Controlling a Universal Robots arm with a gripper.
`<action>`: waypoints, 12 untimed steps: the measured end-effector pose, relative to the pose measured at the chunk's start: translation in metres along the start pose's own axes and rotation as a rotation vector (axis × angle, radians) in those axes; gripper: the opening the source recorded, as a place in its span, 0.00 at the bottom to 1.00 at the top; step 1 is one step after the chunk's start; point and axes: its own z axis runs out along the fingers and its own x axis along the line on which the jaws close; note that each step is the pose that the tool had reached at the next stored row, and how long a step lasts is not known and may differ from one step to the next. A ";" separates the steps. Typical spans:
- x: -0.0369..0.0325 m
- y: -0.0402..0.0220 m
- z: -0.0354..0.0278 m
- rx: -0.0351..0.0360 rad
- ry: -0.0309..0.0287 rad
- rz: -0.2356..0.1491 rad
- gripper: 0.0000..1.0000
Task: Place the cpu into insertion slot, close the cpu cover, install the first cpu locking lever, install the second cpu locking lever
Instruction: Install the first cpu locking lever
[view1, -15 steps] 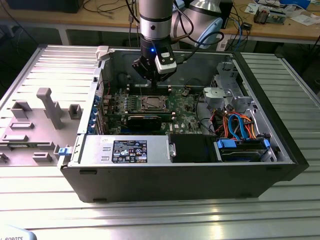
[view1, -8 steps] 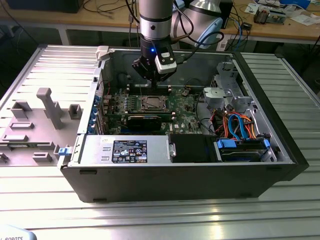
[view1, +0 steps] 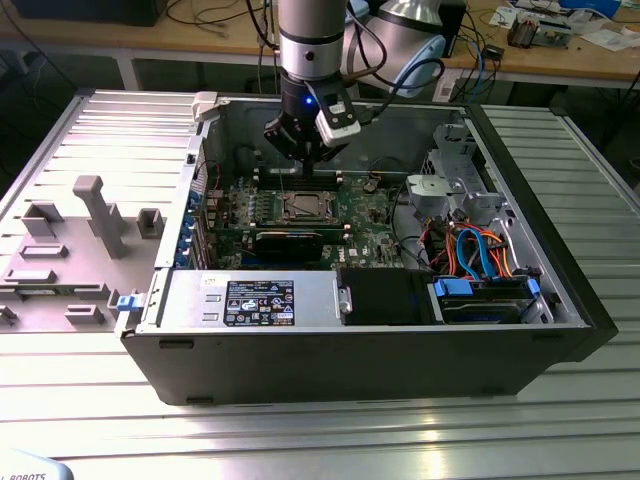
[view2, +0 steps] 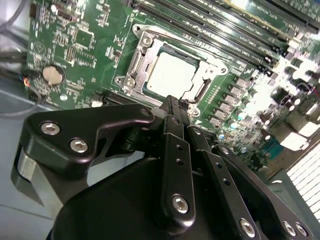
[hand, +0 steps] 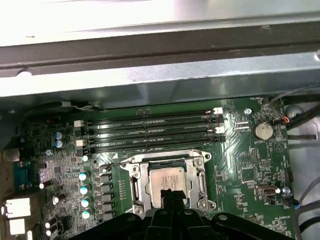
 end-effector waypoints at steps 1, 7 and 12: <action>0.0000 0.0000 0.0000 -0.0004 0.0002 -0.008 0.11; 0.0000 0.0000 0.0000 -0.0006 0.0006 -0.019 0.11; 0.0000 0.0000 0.0000 -0.0007 0.0006 -0.019 0.11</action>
